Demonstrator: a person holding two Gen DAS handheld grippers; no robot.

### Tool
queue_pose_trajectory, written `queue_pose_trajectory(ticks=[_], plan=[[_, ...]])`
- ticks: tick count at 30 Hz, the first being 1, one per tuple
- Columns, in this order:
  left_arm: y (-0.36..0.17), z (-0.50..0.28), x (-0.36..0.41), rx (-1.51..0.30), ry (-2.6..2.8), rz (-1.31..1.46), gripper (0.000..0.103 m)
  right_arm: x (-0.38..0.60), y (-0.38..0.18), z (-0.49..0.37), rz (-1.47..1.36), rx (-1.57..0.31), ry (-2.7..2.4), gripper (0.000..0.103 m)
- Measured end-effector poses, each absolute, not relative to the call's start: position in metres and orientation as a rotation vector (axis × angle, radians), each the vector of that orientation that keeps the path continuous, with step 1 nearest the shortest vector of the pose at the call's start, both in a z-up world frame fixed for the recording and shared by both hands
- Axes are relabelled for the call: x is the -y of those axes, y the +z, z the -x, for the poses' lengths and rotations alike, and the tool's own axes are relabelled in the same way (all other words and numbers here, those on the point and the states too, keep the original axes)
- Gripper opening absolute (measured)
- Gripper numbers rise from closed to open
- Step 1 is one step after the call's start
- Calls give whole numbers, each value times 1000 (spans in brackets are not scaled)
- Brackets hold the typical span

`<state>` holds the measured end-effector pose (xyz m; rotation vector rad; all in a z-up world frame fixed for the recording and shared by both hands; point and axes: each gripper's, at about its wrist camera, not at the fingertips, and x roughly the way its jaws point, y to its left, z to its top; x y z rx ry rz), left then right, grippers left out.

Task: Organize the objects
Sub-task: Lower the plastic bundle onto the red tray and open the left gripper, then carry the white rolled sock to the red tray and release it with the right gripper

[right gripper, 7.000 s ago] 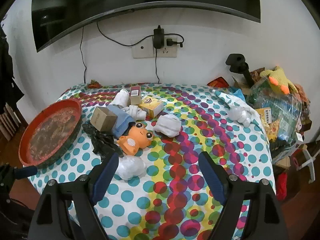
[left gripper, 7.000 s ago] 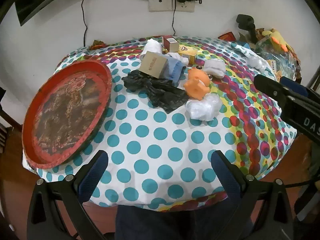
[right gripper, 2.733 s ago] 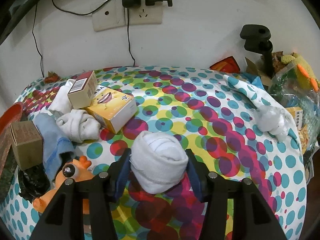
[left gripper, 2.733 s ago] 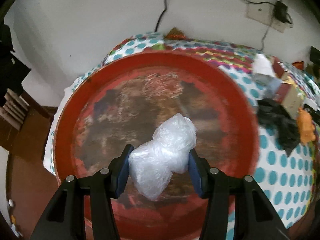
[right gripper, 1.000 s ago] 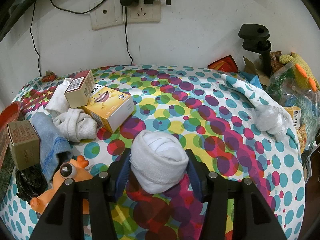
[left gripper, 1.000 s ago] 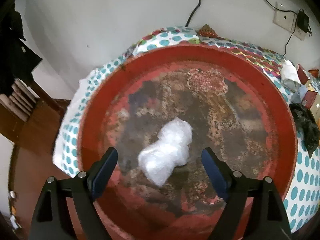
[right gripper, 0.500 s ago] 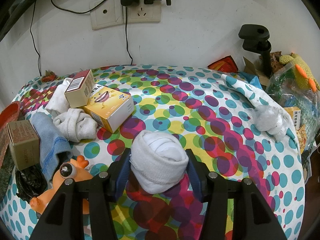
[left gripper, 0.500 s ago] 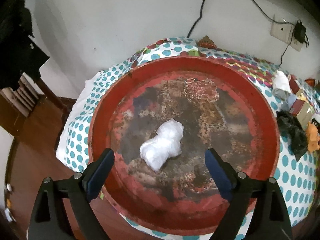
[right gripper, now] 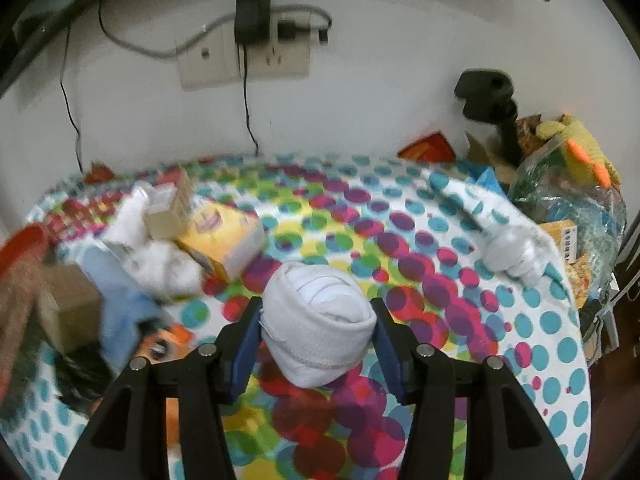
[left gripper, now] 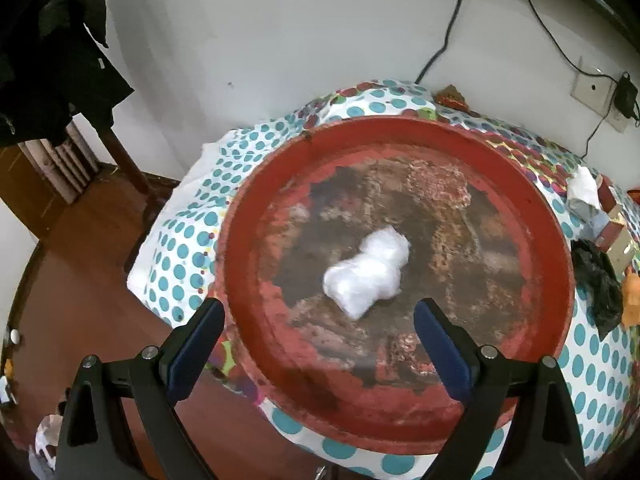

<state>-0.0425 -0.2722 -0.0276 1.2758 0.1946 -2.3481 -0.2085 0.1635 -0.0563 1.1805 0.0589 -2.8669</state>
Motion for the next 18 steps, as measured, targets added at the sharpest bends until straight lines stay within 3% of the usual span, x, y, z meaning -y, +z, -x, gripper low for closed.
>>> queue_pose_trajectory(ticks=[8,18], plan=[[-18,36,285,-204,-2327,-1296,95,-93,-7,173,-1029,-120,-2727,53],[-24,32,294,-206,-2296,-1356,95,43,-5,141,-967,-220,-2475,53]])
